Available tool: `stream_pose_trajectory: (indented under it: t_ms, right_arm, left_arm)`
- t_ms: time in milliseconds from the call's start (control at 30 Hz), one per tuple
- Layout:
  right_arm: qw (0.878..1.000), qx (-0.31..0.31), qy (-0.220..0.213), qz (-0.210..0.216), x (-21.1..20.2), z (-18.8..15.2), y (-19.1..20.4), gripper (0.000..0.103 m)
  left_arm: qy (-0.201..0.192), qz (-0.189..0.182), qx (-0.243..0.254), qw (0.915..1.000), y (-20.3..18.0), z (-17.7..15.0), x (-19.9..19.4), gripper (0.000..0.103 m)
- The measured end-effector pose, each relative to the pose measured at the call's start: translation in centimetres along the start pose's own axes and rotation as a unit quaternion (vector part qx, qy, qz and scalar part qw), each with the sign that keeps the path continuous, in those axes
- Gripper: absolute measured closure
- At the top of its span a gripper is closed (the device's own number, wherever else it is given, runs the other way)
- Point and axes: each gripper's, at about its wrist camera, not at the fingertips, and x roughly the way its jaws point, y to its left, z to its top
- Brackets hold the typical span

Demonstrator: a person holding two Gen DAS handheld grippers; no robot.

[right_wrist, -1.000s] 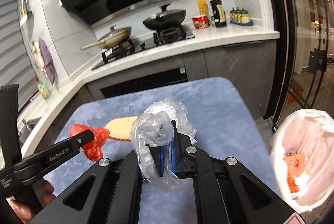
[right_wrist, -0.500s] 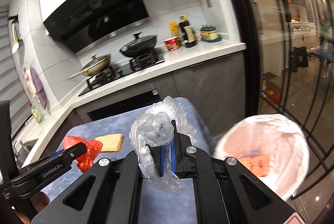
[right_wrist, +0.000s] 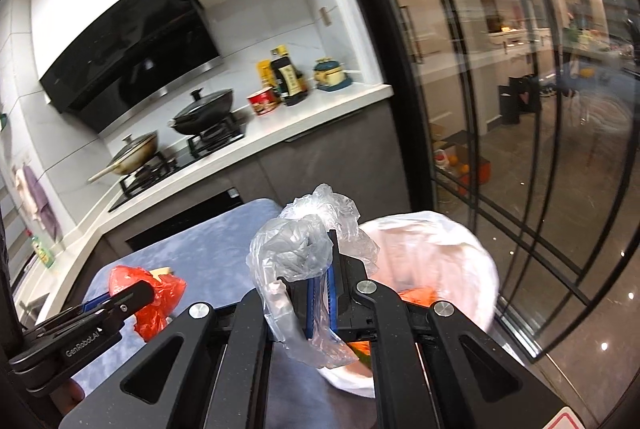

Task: Collect trash
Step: 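Carry the clear and red plastic bags over the trash bin with both tools, then open both tools to drop the red and clear bags into the bin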

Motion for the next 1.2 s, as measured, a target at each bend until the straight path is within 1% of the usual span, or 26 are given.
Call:
stream_pose_trajectory:
  t_ms: [200, 667, 867, 1200]
  right_arm:
    - [1.0, 0.017, 0.001, -0.015, -0.4, -0.2, -2.9, 0.098]
    - [0.999, 0.033, 0.008, -0.03, -0.1, -0.6, -5.7, 0.098]
    - [0.999, 0.039, 0.013, -0.032, 0.5, -0.7, -6.4, 0.098]
    - [0.998, 0.041, 0.021, -0.03, 1.5, -0.8, -6.6, 0.098]
  left_arm:
    - [0.007, -0.009, 0.019, 0.9998, -2.4, -0.3, 0.7, 0.064]
    - [0.02, -0.019, 0.05, 0.9984, -6.3, -0.7, 2.3, 0.064]
    - [0.025, -0.02, 0.06, 0.9977, -7.3, -0.8, 3.0, 0.064]
    - [0.034, -0.021, 0.064, 0.9971, -8.2, -0.5, 4.4, 0.064]
